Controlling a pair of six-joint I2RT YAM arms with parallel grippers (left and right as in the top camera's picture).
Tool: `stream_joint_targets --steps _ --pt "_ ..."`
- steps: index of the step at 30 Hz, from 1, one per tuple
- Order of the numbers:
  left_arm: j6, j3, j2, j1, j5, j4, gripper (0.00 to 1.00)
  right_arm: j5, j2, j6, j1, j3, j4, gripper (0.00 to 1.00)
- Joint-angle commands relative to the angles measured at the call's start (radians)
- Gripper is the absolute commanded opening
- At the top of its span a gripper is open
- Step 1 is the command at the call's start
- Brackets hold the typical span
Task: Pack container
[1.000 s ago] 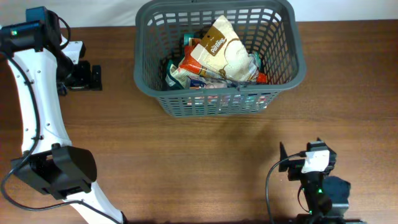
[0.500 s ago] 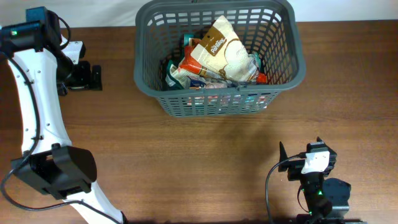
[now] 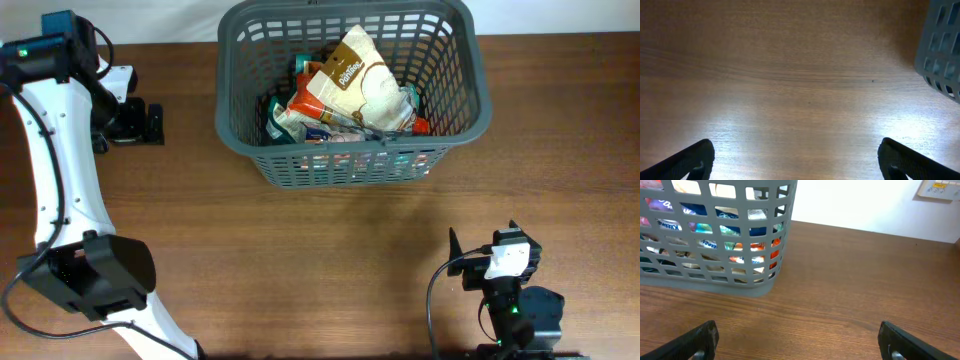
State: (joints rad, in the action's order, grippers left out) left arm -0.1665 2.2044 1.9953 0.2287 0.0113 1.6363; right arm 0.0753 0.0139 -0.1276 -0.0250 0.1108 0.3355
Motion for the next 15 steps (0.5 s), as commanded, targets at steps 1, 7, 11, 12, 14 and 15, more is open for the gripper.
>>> stream_joint_targets --steps 1,7,11,12,14,15 --pt "0.009 -0.016 -0.067 -0.020 -0.008 -0.005 0.99 -0.008 -0.010 0.005 0.007 -0.010 -0.003 0.99" --pt "0.009 -0.171 -0.265 -0.118 -0.008 -0.005 0.99 -0.008 -0.010 0.005 0.007 -0.010 -0.003 0.99" --pt "-0.021 -0.420 -0.522 -0.193 0.011 -0.078 0.99 -0.008 -0.010 0.005 0.007 -0.010 -0.003 0.99" --pt "-0.020 -0.472 -0.575 -0.201 0.004 -0.124 0.99 -0.008 -0.010 0.005 0.007 -0.010 -0.003 0.99" --pt "-0.020 -0.600 -0.703 -0.215 -0.016 -0.248 0.99 -0.008 -0.010 0.005 0.007 -0.010 -0.003 0.99" --pt "-0.013 -0.654 -0.755 -0.216 -0.016 -0.318 0.99 -0.008 -0.010 0.005 0.007 -0.010 -0.003 0.99"
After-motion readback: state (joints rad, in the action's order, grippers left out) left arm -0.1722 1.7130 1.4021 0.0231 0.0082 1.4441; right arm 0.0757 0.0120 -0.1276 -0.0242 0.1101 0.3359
